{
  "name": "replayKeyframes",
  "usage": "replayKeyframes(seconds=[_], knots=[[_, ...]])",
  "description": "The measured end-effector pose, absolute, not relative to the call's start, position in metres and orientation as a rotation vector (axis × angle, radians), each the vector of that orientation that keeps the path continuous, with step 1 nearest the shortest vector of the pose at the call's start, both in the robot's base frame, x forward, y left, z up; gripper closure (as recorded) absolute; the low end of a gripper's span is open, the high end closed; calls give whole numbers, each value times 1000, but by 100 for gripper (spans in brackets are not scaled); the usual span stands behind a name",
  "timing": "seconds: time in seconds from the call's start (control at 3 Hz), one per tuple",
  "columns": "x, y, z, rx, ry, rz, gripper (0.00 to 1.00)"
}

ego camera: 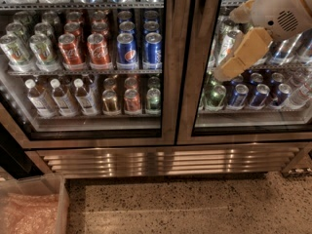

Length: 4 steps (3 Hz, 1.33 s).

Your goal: Open left fridge door

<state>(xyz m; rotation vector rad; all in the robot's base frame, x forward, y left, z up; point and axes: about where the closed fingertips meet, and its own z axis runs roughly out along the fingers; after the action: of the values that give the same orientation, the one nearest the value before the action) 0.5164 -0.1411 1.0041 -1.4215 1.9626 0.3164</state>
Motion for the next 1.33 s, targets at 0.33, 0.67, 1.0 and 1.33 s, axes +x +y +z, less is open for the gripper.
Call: replayKeyframes(seconds=[0.33, 0.67, 1.0, 1.33], knots=[[520, -139, 1005, -1412, 1953, 325, 0], [519, -147, 1000, -1369, 1989, 318, 0], [530, -121, 995, -1407, 1950, 379, 0], [531, -85, 1004, -1483, 1869, 424, 0]])
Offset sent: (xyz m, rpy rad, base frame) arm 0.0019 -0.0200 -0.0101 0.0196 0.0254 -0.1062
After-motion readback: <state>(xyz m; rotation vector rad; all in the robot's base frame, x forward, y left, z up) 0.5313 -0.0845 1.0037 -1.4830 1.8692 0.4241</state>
